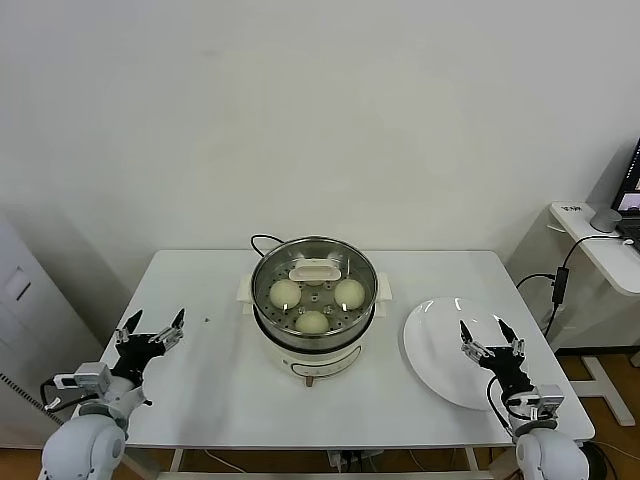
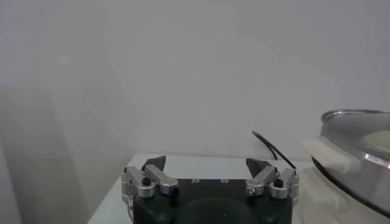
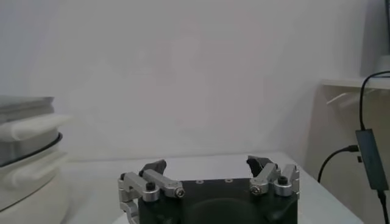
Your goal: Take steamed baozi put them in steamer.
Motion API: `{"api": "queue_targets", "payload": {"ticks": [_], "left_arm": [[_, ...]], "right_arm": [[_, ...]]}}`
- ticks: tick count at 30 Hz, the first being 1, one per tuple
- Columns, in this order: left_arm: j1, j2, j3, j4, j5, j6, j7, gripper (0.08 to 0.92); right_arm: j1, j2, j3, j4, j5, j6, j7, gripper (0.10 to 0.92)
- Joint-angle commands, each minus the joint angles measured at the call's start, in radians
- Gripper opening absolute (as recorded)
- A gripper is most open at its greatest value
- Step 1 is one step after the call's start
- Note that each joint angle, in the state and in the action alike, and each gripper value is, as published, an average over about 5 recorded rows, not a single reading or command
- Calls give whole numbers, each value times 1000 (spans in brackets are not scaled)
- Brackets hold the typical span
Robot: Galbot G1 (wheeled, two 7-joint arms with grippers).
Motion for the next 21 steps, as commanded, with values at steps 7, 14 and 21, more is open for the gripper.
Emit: {"api": "queue_targets", "payload": {"ticks": [7, 14, 21], "left_arm": [[1, -19, 0, -9, -14, 9, 0, 823], [-6, -21, 3, 0, -13, 11, 4, 823], [-10, -21, 3, -2, -11, 15, 6, 823]], "right_arm": [[-4, 4, 1, 1, -6, 0, -4, 823], [3, 5, -2, -6, -9, -3, -3, 823], [9, 9, -6, -7, -23, -7, -2, 823]]}}
